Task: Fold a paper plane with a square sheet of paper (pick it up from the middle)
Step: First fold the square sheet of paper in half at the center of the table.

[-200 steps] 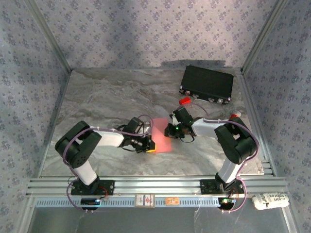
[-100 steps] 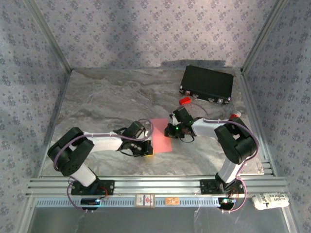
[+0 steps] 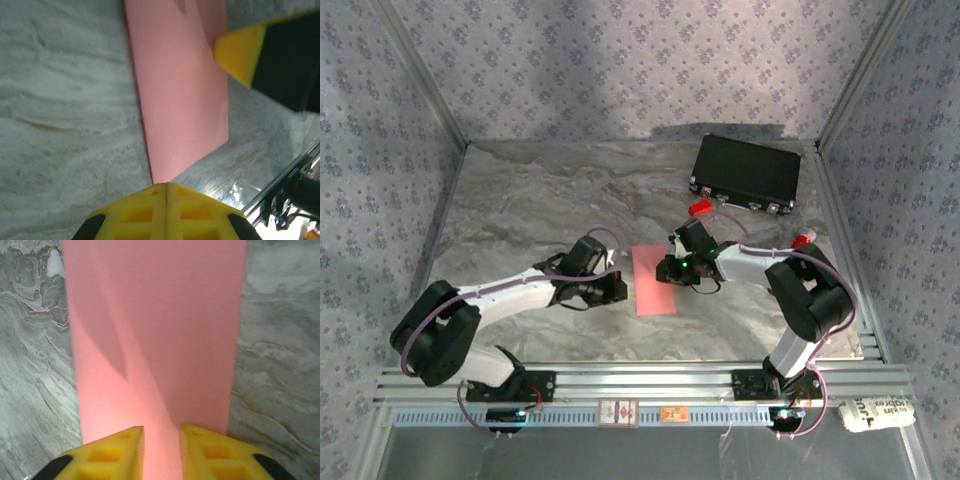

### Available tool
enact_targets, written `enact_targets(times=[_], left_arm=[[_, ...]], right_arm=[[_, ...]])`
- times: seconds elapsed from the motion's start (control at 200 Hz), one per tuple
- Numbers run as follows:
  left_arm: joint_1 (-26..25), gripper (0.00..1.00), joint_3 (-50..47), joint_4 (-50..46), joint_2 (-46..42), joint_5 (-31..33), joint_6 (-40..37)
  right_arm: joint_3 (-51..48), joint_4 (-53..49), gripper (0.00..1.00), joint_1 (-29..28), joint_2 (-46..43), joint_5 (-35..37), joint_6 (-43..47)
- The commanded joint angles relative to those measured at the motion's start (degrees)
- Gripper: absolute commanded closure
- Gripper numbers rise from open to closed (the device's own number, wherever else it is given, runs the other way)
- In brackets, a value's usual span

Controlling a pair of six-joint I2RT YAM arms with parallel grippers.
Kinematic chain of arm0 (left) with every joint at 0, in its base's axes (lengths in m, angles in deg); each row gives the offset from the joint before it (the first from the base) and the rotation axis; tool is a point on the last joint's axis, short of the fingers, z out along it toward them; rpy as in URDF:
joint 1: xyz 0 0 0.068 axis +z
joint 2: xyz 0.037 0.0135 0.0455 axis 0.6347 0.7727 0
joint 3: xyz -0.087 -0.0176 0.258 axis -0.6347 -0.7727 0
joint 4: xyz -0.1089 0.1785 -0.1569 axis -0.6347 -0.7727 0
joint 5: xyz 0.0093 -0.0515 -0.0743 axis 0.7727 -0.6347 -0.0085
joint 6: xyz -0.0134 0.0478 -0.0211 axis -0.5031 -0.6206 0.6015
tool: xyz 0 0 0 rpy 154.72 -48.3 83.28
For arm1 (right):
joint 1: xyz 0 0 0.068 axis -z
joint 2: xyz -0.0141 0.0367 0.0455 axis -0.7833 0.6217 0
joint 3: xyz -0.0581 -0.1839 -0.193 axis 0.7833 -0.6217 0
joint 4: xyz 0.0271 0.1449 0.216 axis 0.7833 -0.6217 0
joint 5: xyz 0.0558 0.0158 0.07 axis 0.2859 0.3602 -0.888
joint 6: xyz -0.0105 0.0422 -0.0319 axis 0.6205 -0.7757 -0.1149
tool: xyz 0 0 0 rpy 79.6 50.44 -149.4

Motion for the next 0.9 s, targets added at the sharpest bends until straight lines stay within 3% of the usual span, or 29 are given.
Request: enact_targets(times=[0.0, 0.11, 0.195, 0.3, 0.63, 0.894], left_arm=[[2.8, 1.0, 3.2, 3.1, 2.1, -3.3, -0.5], [4.8, 0.99, 5.9, 6.2, 4.5, -5.0, -0.4], [5.6, 0.93, 9.5, 6.5, 7.5, -6.2, -1.2], [5.8, 0.94, 15.2, 4.7, 13.1, -7.8, -2.6], [7.0, 0.95, 27.6, -1.4, 28.0, -7.9, -5.0], [9.0, 0.95, 29.7, -2.7, 33.2, -8.4, -7.1]], right_arm=[[-0.6, -3.4, 0.69, 0.0, -6.4, 3.4, 0.0], [-2.9, -5.8, 0.64, 1.2, -11.9, 7.0, -2.7], [-5.6, -6.1, 0.62, 2.3, -16.0, 7.8, -5.0], [-8.0, -6.8, 0.61, 3.4, -18.8, 7.5, -8.2], [-10.1, -4.9, 0.64, 2.0, -16.3, 2.0, -11.9], [-10.8, -3.0, 0.63, 0.3, -14.1, 0.1, -12.2]])
